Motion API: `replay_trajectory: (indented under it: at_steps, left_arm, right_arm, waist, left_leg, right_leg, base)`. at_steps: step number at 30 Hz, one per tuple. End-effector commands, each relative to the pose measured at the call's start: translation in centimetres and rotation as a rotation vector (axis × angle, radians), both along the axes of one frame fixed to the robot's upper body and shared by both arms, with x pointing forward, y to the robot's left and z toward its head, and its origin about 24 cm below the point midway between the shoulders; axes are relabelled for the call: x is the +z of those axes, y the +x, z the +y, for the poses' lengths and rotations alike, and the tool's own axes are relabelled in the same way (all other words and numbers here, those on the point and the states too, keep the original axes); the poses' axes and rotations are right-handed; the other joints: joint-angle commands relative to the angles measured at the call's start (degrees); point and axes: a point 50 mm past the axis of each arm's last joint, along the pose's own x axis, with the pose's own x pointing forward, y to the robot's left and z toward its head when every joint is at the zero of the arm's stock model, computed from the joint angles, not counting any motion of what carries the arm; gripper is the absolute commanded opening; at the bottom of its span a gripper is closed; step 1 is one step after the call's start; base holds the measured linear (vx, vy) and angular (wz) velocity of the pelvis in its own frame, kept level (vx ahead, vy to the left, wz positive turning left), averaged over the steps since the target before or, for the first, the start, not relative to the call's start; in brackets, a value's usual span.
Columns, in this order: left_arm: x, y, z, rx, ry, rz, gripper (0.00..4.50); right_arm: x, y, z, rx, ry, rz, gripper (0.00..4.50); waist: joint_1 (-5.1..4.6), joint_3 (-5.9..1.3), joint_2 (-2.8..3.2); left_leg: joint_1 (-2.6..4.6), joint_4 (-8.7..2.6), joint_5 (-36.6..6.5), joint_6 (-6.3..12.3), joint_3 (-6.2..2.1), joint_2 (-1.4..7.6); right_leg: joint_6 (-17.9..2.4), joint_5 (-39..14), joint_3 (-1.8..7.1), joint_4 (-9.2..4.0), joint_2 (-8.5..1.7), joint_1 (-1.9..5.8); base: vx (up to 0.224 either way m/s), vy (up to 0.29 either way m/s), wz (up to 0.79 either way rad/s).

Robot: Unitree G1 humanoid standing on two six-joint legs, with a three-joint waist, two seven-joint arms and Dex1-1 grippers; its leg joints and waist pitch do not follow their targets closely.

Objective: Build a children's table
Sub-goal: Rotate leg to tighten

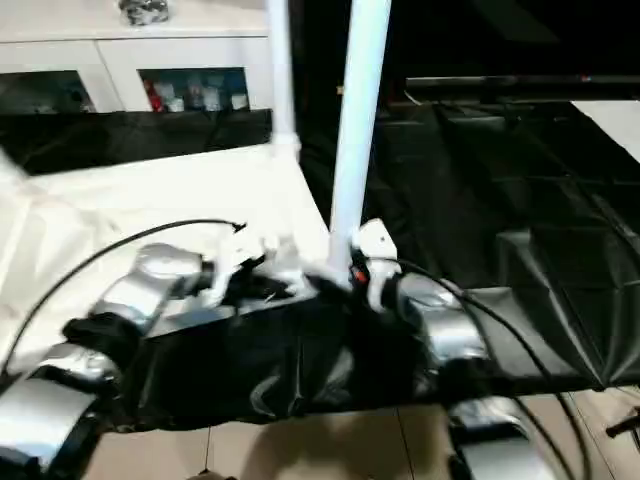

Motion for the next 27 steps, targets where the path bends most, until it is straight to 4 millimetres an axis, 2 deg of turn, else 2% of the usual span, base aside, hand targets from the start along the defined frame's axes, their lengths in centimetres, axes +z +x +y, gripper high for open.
replay_trajectory:
  at_steps: [1, 7, 9, 10, 13, 15, 18, 19, 20, 21, 23, 25, 27]
  left_arm:
    - [0.5, -0.5, -2.1, -0.131, -0.026, -0.01, 0.0]
    - [0.5, -0.8, -1.6, -0.18, -0.007, 0.005, 0.0]
    - [0.5, -0.8, -1.4, -0.181, -0.005, 0.007, 0.0]
    - [0.5, -0.7, -1.4, -0.18, -0.004, 0.008, 0.0]
    - [0.4, -0.7, -1.4, -0.168, -0.005, 0.009, 0.0]
    - [0.4, -0.6, -1.5, -0.139, -0.013, 0.015, 0.0]
    - [0.3, -0.2, -1.7, -0.073, -0.02, 0.014, 0.0]
    - [0.3, -0.1, -1.7, -0.057, -0.019, 0.015, 0.0]
    - [0.2, 0.1, -1.9, -0.027, -0.014, 0.004, 0.0]
    - [0.2, 0.1, -1.9, -0.027, -0.014, 0.004, 0.0]
    - [0.1, 0.8, -2.5, 0.069, -0.002, -0.023, 0.0]
    - [0.2, 1.1, -3.2, 0.127, -0.007, -0.031, 0.0]
    - [0.3, 1.3, -3.7, 0.158, -0.015, -0.034, 0.0]
  right_arm:
    - [0.0, -0.9, 2.3, 0.154, 0.023, 0.025, 4.15]
    - [0.1, -1.5, 2.3, 0.258, 0.021, 0.078, 3.72]
    - [0.2, -1.6, 2.3, 0.27, 0.023, 0.089, 3.72]
    - [0.2, -1.7, 2.4, 0.273, 0.025, 0.095, 3.47]
    - [0.1, -1.8, 2.5, 0.276, 0.031, 0.107, 3.28]
    - [0.0, -1.7, 2.6, 0.251, 0.04, 0.111, 3.07]
    - [-0.2, -1.1, 2.8, 0.137, 0.047, 0.09, 2.95]
    - [-0.2, -1.0, 2.8, 0.111, 0.048, 0.085, 2.82]
    - [-0.4, -0.5, 2.8, 0.037, 0.039, 0.071, 2.72]
    - [-0.4, -0.5, 2.8, 0.037, 0.039, 0.071, 2.72]
    - [-0.9, 0.9, 2.7, -0.197, 0.014, 0.054, 2.7]
    - [-1.3, 1.5, 2.7, -0.301, -0.007, 0.045, 2.68]
    - [-1.5, 1.7, 2.8, -0.355, -0.015, 0.041, 2.66]
  waist:
    - [0.04, -3.3, -0.62]
    - [0.85, -3.36, -0.7]
    - [0.93, -3.37, -0.83]
    - [0.94, -3.38, -0.79]
    - [1.04, -3.36, -1.01]
    - [1.11, -3.33, -0.93]
    - [1.05, -3.29, -0.93]
    - [1.02, -3.22, -1.13]
    - [0.97, -3.18, -1.08]
    - [0.85, -3.11, -1.02]
    - [0.41, -3.0, -1.27]
    - [0.13, -2.88, -1.02]
    - [0.02, -2.91, -1.17]
  left_leg:
    - [0.47, -3.08, -10.64, 5.78, -0.59, 1.82]
    - [0.68, -3.1, -9.66, 4.97, -0.56, 1.88]
    - [0.68, -3.09, -9.37, 5.01, -0.56, 1.87]
    - [0.66, -3.09, -9.43, 4.89, -0.56, 1.85]
    - [0.7, -3.09, -9.34, 4.76, -0.52, 1.83]
    - [0.68, -3.09, -9.24, 4.7, -0.53, 1.84]
    - [0.68, -3.16, -9.36, 4.21, -0.54, 1.84]
    - [0.67, -3.18, -9.69, 3.96, -0.54, 1.8]
    - [0.7, -3.25, -10.06, 3.64, -0.57, 1.77]
    - [0.7, -3.3, -10.32, 3.38, -0.59, 1.79]
    - [0.87, -3.45, -11.72, 2.13, -0.68, 1.66]
    - [1.15, -3.67, -13.09, 0.66, -0.81, 1.63]
    - [1.0, -3.66, -12.85, 0.81, -0.82, 1.59]
  right_leg:
    - [-14.21, -6.83, 2.75, -4.18, -3.25, 2.77]
    - [-14.48, -6.11, 2.83, -3.96, -3.27, 2.61]
    - [-14.51, -5.7, 2.83, -3.9, -3.29, 2.64]
    - [-14.35, -6.09, 2.82, -3.93, -3.38, 2.65]
    - [-14.15, -6.8, 2.84, -4.0, -3.39, 2.62]
    - [-14.0, -7.03, 2.84, -4.02, -3.41, 2.6]
    - [-13.74, -7.74, 2.87, -4.07, -3.43, 2.51]
    - [-13.46, -8.67, 2.88, -4.14, -3.48, 2.49]
    - [-13.09, -10.06, 2.87, -4.31, -3.53, 2.49]
    - [-12.92, -10.8, 2.89, -4.38, -3.57, 2.38]
    - [-11.84, -14.62, 2.93, -4.87, -3.68, 2.23]
    - [-11.01, -17.97, 2.94, -5.19, -3.7, 1.97]
    - [-10.61, -17.45, 2.97, -5.31, -3.65, 2.14]
  base:
    - [0.0, 0.0, 0.0]
    - [0.0, 0.0, 0.0]
    - [0.0, 0.0, 0.0]
    - [0.0, 0.0, 0.0]
    - [0.0, 0.0, 0.0]
    - [0.0, 0.0, 0.0]
    - [0.0, 0.0, 0.0]
    - [0.0, 0.0, 0.0]
    - [0.0, 0.0, 0.0]
    - [0.0, 0.0, 0.0]
    - [0.0, 0.0, 0.0]
    - [0.0, 0.0, 0.0]
    - [0.0, 0.0, 0.0]
